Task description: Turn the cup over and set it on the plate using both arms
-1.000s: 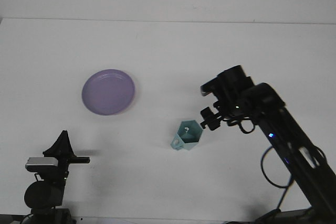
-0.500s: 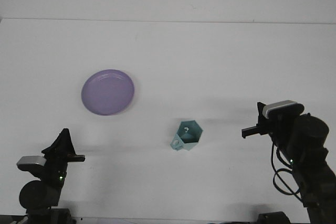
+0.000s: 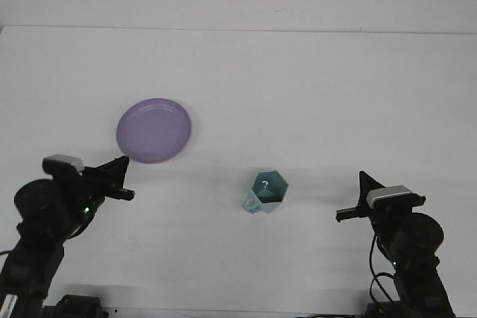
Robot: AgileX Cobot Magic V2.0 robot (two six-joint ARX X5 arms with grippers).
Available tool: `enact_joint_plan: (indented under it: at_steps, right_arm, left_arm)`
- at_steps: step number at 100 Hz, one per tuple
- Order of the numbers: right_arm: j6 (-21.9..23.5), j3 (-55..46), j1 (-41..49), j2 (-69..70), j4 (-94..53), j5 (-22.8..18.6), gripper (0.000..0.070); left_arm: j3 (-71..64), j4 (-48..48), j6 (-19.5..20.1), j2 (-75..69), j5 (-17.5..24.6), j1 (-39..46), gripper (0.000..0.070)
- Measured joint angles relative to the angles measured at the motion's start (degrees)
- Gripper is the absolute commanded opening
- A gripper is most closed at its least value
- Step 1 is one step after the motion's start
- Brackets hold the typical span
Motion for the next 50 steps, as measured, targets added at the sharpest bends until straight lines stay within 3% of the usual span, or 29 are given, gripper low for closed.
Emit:
enact_joint_plan:
  at_steps: [21,36,50]
  right_arm:
    - [1.4,0.0,0.0,-0.4,1.3,0.0,0.0]
    - [1.5,0.0,0.0,-0.4,1.3,0.0,0.0]
    - [1.8,0.0,0.0,-0.4,1.3,0.0,0.0]
  left_arm:
    - [13.0,-10.0,5.3,15.4,0.0,-10.0,0.0038]
    - [20.8,-14.4,6.7,25.4,0.0,-17.6,0.0276]
    - [28.0,-19.3,7.3,34.8,0.1,-23.2,0.036]
